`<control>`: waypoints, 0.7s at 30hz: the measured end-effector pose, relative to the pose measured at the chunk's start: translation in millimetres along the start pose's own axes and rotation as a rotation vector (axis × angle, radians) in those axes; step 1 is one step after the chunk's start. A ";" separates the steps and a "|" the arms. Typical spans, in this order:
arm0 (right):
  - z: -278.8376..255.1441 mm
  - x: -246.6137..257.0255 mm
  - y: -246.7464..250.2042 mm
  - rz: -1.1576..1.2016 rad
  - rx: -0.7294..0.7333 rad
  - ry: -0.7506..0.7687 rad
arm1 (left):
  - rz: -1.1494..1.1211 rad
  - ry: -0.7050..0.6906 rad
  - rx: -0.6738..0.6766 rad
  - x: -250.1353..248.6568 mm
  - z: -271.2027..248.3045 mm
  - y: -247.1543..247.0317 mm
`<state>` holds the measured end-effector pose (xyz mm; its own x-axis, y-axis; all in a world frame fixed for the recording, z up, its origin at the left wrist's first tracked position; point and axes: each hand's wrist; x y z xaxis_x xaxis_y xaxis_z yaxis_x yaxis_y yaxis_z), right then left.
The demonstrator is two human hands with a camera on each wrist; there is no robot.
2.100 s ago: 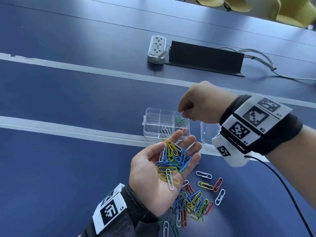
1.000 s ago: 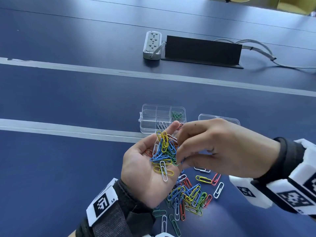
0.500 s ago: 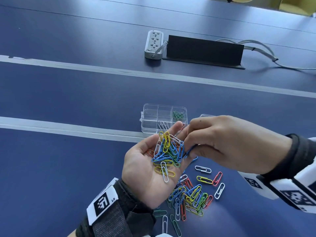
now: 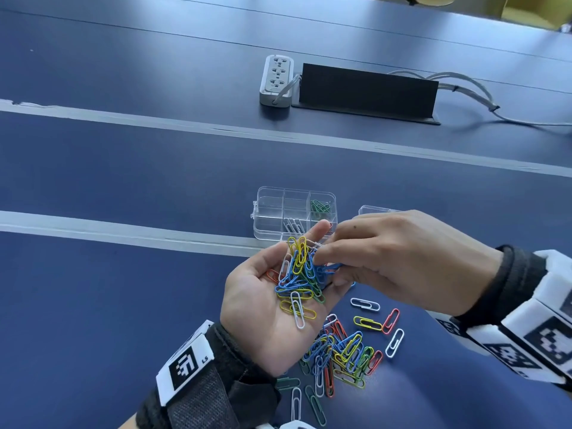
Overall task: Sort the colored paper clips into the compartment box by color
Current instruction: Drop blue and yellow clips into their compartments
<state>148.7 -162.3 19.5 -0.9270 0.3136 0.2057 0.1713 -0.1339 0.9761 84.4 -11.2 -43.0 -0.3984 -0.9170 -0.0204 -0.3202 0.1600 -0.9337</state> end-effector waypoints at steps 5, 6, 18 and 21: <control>1.1 0.7 -1.6 -0.028 0.002 0.008 | -0.003 0.013 -0.053 1.4 0.3 0.5; 0.9 1.3 -1.5 -0.035 0.015 0.002 | -0.004 0.016 -0.065 1.3 0.0 0.3; -3.7 0.6 -5.4 -0.022 -0.003 -0.010 | -0.011 0.014 -0.083 3.3 1.5 0.4; -5.2 0.7 -5.2 -0.018 0.002 -0.021 | -0.017 0.001 -0.077 2.6 0.5 -1.1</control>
<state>145.4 -166.2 14.2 -0.9228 0.3354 0.1898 0.1557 -0.1261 0.9797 84.2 -13.9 -42.2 -0.3932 -0.9194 -0.0043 -0.3924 0.1721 -0.9036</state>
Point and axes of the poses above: each hand's wrist, its own z-axis towards the middle knuckle, its own y-axis out of the back of the hand, x = y × z, and after that the axes turned 3 degrees about y, right-handed
